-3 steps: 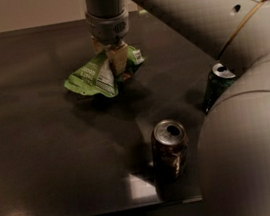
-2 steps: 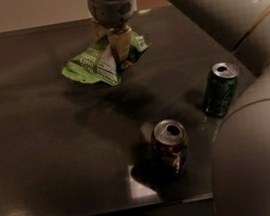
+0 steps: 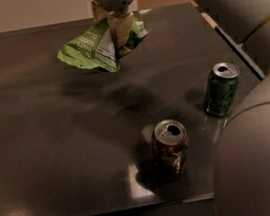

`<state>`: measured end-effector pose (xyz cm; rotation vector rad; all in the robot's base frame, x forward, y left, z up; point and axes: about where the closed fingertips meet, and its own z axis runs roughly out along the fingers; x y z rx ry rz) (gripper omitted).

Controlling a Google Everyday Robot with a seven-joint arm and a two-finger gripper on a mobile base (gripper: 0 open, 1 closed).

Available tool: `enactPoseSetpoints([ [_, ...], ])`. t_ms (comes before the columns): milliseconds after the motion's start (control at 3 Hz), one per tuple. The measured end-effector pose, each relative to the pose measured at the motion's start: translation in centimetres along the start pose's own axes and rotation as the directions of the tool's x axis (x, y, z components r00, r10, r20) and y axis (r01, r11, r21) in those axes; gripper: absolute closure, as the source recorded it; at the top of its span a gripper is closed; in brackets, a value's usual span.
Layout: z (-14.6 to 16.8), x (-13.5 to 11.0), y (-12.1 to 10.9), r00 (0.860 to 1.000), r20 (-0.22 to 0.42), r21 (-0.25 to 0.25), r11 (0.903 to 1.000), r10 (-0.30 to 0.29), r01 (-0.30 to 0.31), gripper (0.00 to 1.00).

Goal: Pick green rice chip bag

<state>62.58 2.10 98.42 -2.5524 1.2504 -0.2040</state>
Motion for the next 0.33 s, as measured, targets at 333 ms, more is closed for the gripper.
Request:
enactPoseSetpoints([
  [333, 0.16, -0.04, -0.74, 1.000, 0.001, 0.026, 0.9997, -0.001, 0.001, 0.82],
])
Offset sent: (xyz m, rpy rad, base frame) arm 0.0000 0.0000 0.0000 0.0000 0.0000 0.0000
